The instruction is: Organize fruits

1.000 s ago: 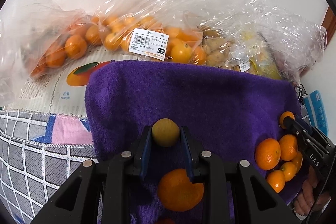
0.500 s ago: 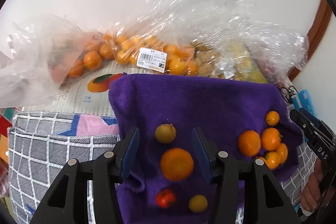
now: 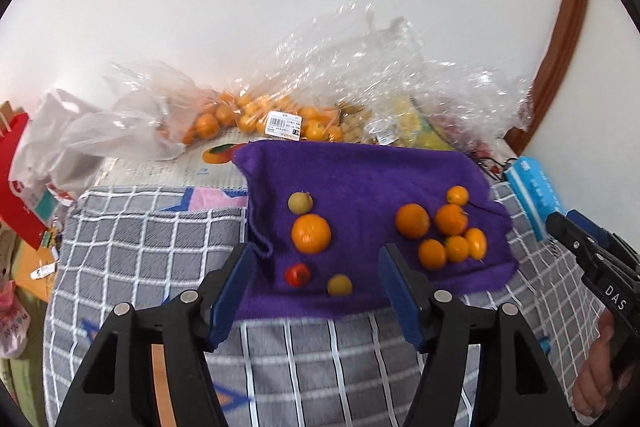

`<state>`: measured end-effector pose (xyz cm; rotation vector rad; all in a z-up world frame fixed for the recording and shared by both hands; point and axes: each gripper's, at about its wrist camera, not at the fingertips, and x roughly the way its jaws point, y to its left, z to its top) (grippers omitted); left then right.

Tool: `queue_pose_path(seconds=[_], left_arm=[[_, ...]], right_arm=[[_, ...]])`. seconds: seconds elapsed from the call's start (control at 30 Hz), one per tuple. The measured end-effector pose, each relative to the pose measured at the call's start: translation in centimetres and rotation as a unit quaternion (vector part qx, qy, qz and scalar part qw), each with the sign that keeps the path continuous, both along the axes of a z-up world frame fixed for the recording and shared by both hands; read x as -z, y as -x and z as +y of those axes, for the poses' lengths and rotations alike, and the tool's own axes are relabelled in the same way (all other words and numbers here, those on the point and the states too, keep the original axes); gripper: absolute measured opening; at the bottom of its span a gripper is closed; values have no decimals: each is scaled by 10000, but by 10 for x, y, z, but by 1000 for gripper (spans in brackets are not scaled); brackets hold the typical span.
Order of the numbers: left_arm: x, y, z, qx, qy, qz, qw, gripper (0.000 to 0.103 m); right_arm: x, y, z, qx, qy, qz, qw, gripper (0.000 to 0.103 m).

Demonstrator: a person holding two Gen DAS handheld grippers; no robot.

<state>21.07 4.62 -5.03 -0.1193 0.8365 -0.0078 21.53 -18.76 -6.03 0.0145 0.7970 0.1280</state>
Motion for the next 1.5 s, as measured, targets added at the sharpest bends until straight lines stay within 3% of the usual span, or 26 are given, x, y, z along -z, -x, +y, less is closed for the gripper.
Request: queue_pose_path(seconds=[0.27,0.43,0.63,0.8,1.5], left_arm=[[-21,69,-9,-26,-57,-339,9994,64],[-31,104,-11,-176,-6,-593,9981,75],[-39,132,-21,-170,-158,-810,9964,80],[-41,147,-24,-156,-99,-878,9960,81],[-39,159,-27,-158,-113,-817,9965,81]], right_arm=[[-15,60,-12,211,-144,-76,9996,53],[-26,96,-14,86,-108,-255,9996,82],[-37,130,-15,39,-124,-514,9986,96],[-39,146,-11,-13,97,-551,9984,98],[-40,169,-23,182,37,-648,9977,98]])
